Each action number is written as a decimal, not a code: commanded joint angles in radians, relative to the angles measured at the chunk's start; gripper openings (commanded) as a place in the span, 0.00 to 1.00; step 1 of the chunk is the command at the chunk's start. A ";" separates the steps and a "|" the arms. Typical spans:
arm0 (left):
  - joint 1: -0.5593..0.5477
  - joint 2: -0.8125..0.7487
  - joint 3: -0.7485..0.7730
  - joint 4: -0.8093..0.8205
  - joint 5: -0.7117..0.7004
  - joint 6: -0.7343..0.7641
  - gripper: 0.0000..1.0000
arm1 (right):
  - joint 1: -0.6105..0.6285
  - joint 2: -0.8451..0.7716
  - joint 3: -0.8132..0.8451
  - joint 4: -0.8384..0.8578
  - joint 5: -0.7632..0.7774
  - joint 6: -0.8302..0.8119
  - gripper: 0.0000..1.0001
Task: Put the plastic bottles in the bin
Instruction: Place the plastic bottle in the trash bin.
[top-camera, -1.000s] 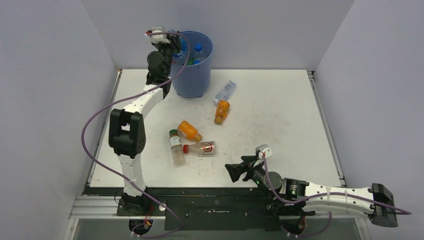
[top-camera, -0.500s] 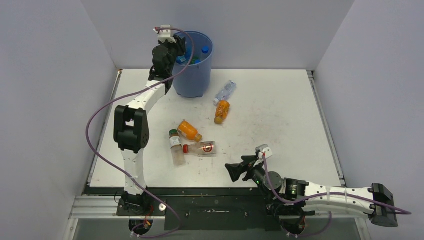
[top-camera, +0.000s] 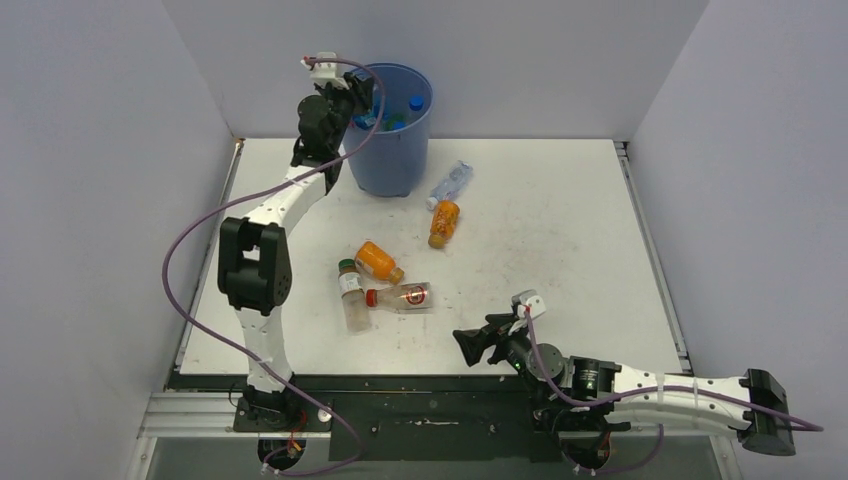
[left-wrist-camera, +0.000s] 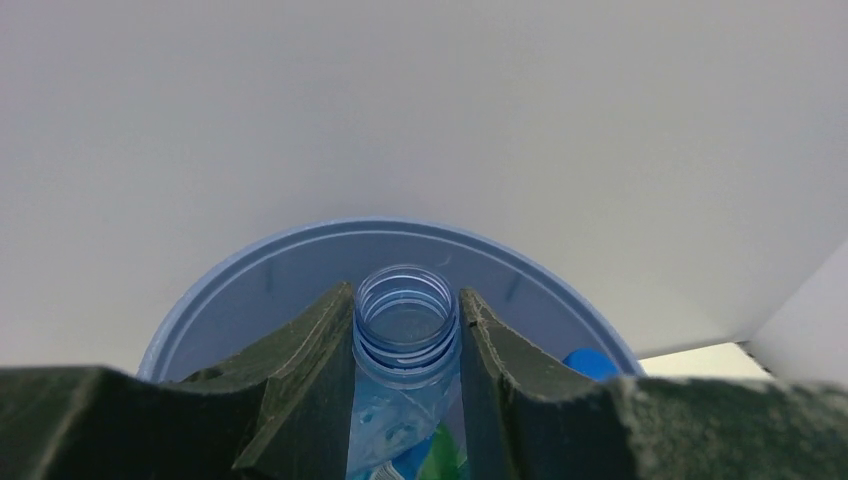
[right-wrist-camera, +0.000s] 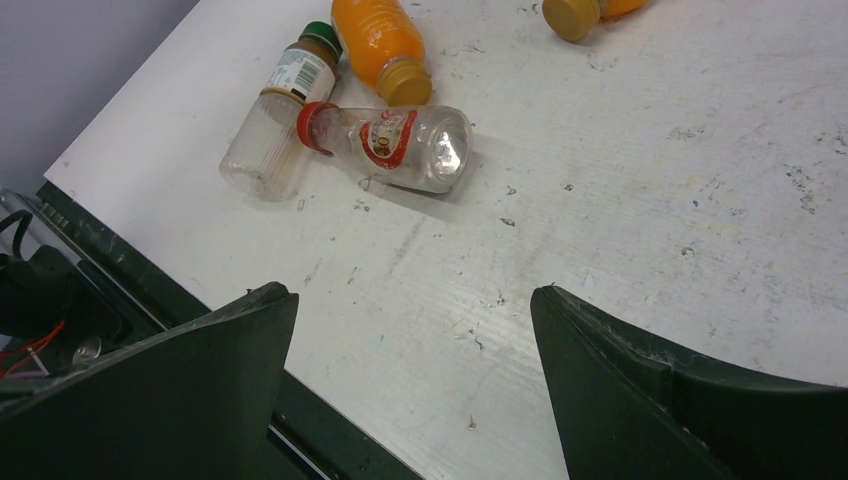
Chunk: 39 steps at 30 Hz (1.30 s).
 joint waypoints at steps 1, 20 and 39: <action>-0.016 -0.140 -0.050 0.172 0.043 -0.024 0.00 | -0.005 -0.033 0.045 -0.014 0.004 0.029 0.90; -0.012 0.149 0.144 0.304 -0.018 0.088 0.00 | -0.005 0.001 0.020 -0.044 0.010 0.075 0.90; -0.007 0.191 0.208 0.041 0.021 0.048 0.62 | -0.007 0.085 0.053 -0.017 0.022 0.040 0.90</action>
